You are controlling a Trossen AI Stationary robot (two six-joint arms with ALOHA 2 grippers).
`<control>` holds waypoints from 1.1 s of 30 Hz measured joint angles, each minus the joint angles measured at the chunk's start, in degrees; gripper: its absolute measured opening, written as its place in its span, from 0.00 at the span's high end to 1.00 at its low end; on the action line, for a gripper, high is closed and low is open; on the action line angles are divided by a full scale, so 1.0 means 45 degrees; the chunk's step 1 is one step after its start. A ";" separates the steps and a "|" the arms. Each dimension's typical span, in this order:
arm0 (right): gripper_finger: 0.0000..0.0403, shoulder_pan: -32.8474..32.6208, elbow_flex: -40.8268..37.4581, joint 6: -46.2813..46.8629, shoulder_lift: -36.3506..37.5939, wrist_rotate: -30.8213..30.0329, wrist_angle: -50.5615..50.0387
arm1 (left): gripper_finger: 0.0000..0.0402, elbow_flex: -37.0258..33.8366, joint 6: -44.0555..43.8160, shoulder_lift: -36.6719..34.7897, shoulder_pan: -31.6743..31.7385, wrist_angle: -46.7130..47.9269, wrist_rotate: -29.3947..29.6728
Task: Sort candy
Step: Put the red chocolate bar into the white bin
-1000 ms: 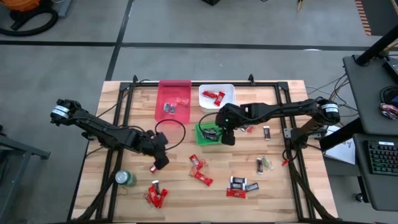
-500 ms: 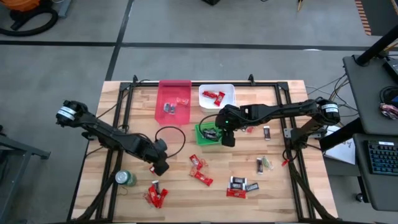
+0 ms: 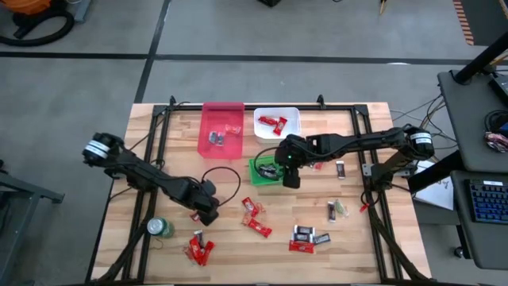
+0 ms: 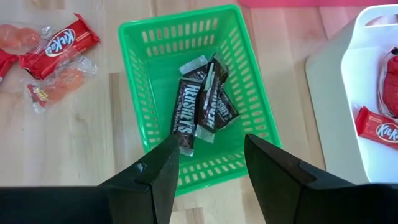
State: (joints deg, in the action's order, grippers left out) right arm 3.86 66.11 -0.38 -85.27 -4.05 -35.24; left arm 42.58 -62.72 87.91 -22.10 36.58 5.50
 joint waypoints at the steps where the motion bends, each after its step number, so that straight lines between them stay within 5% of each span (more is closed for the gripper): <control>1: 0.57 0.0000 0.0000 -0.0005 0.0000 0.0000 0.0005 | 0.62 0.0122 0.0107 0.0038 -0.0025 -0.0010 -0.0009; 16: 0.57 0.0000 -0.0180 -0.0215 -0.0005 0.0001 0.0046 | 0.99 0.1475 0.1658 0.0289 -0.0318 0.0194 0.0327; 25: 0.57 0.0000 -0.0353 -0.0287 -0.0005 0.0000 0.0287 | 0.74 0.1568 0.4339 0.0289 -0.1352 0.0683 0.0671; 33: 0.57 0.0000 -0.0570 -0.0257 -0.0005 0.0000 0.0476 | 0.49 0.1440 0.4390 0.0398 -0.2153 0.0827 0.2230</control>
State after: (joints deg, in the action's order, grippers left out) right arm 3.86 63.54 -1.54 -85.30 -4.05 -33.10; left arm 49.06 -42.97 89.70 -31.79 40.30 15.53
